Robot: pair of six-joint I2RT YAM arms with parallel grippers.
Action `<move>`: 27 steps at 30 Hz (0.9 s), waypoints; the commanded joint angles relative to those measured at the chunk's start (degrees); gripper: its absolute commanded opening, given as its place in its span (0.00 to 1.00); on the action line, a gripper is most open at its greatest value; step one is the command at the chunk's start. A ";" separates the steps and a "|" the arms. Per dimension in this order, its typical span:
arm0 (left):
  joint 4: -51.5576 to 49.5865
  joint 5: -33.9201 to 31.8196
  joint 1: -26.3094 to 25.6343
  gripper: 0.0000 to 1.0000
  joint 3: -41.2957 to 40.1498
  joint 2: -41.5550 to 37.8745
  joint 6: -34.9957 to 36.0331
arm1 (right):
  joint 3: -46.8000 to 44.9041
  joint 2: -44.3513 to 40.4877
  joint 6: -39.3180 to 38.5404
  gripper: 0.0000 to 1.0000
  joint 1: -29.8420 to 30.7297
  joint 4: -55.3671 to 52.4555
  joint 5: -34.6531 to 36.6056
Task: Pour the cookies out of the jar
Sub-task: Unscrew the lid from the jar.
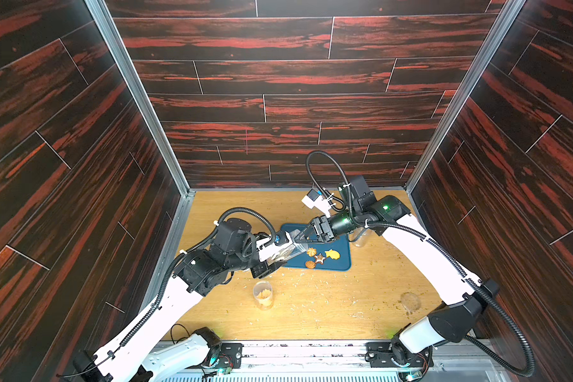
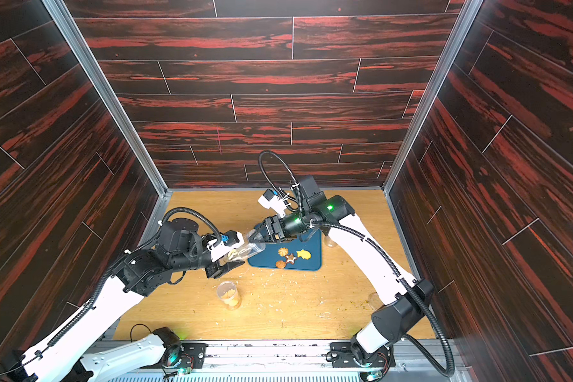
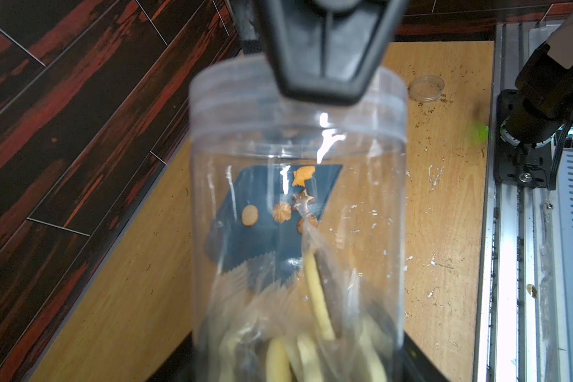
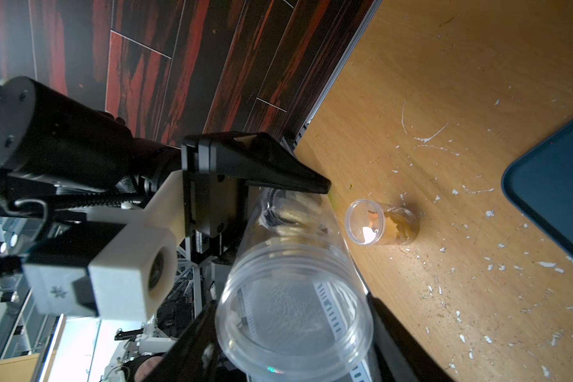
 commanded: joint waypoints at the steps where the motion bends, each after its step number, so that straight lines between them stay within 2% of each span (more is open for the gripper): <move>1: 0.00 3.76 0.34 0.38 1.65 0.21 -1.98 | -0.73 -2.34 -7.52 0.61 -0.17 1.39 3.48; 18: 0.00 5.23 0.28 0.37 3.10 1.66 -3.04 | -3.09 -4.93 -18.20 0.62 -0.23 2.26 7.23; 27: -0.12 6.17 0.29 0.37 3.96 2.36 -4.15 | -9.51 -8.41 -28.44 0.61 -0.02 10.96 8.19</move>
